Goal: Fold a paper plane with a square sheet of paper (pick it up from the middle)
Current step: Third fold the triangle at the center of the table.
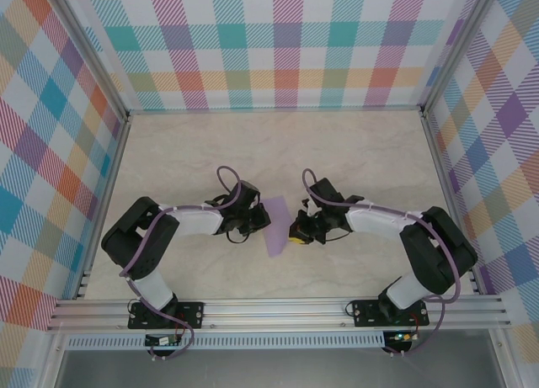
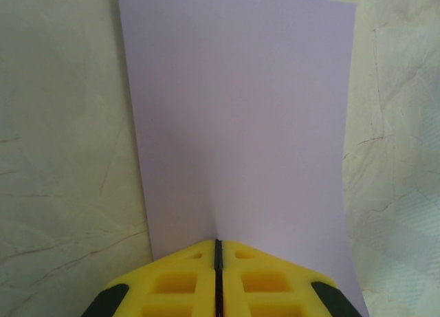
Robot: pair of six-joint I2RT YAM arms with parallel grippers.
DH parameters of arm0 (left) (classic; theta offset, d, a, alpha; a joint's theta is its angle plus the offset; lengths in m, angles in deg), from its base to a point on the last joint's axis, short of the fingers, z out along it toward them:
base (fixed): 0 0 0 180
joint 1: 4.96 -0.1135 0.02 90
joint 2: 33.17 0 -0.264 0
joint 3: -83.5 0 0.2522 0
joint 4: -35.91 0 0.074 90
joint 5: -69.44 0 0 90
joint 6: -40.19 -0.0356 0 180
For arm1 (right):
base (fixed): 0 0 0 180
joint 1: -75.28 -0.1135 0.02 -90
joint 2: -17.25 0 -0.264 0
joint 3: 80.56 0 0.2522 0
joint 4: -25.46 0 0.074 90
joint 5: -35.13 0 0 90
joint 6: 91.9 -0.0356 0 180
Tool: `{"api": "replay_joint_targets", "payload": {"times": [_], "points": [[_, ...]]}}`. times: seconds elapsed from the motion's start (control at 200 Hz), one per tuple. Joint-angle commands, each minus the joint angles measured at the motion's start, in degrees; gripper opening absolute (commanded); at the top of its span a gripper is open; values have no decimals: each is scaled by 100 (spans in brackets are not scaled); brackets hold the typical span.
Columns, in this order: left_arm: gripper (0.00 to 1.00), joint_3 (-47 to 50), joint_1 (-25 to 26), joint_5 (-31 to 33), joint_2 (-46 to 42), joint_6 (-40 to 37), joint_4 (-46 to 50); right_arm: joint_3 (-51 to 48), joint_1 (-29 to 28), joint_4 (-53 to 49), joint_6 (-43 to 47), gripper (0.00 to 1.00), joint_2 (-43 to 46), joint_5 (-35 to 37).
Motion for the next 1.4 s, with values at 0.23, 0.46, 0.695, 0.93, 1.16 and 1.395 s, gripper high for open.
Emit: {"api": "replay_joint_targets", "payload": {"times": [0.23,0.46,0.695,0.93,1.16,1.395], "points": [[8,-162,-45,-62,16,-248,416,728,-102,444,160,4,-832,-202],[9,-390,-63,-76,-338,-380,478,960,-223,617,322,4,-1274,-271],[8,-492,-185,129,-213,-405,684,1077,-276,621,515,5,-1566,-377],[7,-578,-194,90,163,-366,740,1105,-280,618,604,5,-1661,-376],[6,-532,-194,111,246,-348,766,1086,-279,727,656,5,-1692,-385],[5,-504,-194,93,265,-354,792,1131,-276,753,758,5,-1799,-429]]}}
